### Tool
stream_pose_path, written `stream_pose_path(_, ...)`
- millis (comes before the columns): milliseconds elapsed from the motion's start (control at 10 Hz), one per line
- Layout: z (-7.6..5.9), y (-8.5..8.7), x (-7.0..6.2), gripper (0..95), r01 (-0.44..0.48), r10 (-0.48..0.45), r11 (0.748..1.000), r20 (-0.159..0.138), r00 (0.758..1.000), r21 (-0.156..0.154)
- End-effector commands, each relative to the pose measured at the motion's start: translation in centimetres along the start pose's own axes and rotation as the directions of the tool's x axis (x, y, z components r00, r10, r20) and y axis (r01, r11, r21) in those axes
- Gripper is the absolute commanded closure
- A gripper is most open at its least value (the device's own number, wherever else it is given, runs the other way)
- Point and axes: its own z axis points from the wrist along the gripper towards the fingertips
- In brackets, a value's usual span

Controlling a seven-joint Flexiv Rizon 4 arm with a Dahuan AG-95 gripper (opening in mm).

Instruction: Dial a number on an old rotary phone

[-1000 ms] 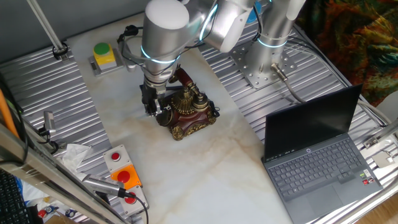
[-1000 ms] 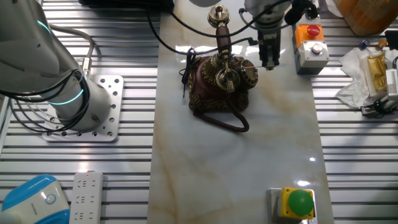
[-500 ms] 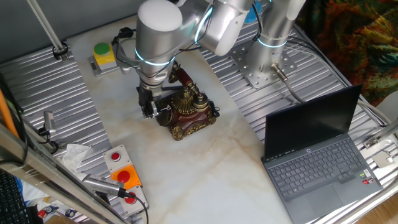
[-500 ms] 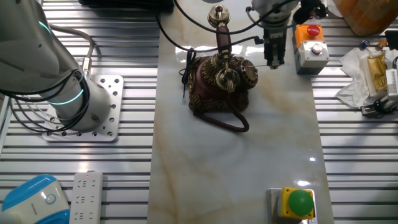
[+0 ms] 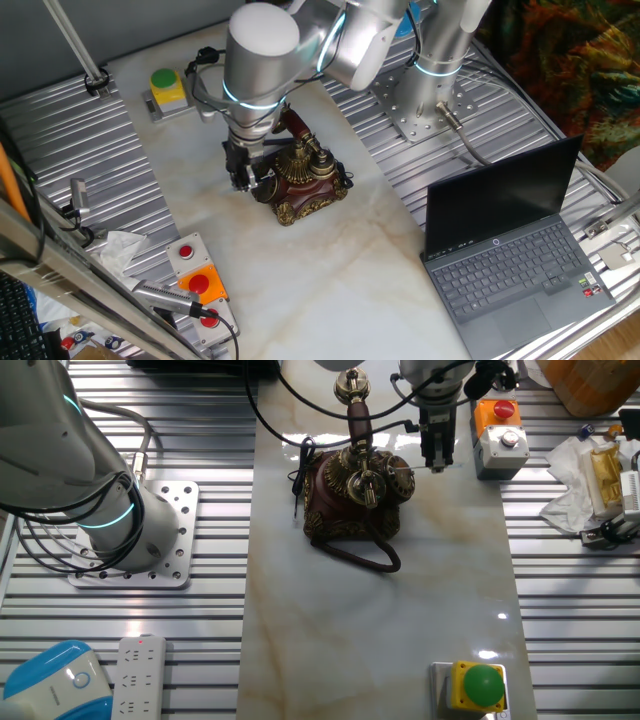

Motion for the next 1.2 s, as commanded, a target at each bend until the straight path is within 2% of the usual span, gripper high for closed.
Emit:
stream_pose_path(100,-0.11,-0.04,0.22,95.0,0.001,-0.001,1.0,-0.001,1.0,0.005)
stream_pose_path(500,-0.06,0.03,0.7,95.0,0.001,-0.001,1.0,0.002,1.0,0.008)
stream_pose_path(800,-0.05,0.12,1.04,95.0,0.004,-0.005,1.0,0.021,1.0,0.018)
stream_pose_path(1000,-0.52,0.16,1.0,95.0,-0.001,0.0,1.0,0.053,0.999,0.016)
stream_pose_path(1100,-0.79,0.17,0.98,95.0,0.002,-0.003,1.0,0.054,0.999,0.018)
stream_pose_path(1200,-0.83,0.19,1.1,95.0,0.001,-0.002,1.0,0.042,0.999,0.019)
